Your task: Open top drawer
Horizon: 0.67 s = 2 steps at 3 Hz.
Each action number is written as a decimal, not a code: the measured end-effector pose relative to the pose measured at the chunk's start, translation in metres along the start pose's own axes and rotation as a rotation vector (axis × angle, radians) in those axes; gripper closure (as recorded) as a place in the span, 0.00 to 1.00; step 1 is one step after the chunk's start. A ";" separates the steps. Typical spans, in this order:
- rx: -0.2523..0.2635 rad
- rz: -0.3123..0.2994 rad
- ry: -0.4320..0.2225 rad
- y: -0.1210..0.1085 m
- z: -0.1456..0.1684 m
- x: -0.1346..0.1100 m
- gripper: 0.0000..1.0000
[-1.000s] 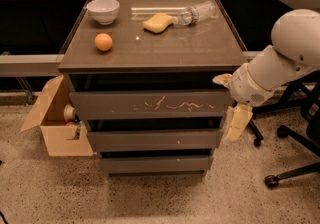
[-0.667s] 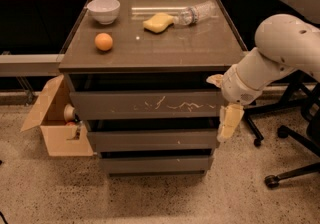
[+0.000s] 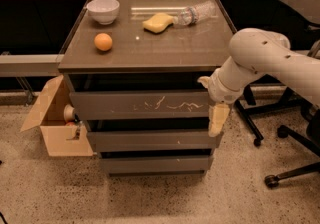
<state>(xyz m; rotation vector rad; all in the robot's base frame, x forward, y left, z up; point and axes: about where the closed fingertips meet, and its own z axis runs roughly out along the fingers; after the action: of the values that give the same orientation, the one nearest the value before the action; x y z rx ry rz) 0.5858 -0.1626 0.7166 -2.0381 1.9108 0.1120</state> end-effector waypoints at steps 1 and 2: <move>0.001 0.006 0.016 -0.013 0.025 0.013 0.00; -0.031 0.028 0.010 -0.022 0.056 0.026 0.03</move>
Offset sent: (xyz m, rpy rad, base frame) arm 0.0479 -0.0141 -0.0718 -0.0043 0.0470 -0.0393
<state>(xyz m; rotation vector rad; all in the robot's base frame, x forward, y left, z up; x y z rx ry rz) 0.6197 -0.1699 0.6611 -2.0353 1.9563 0.1393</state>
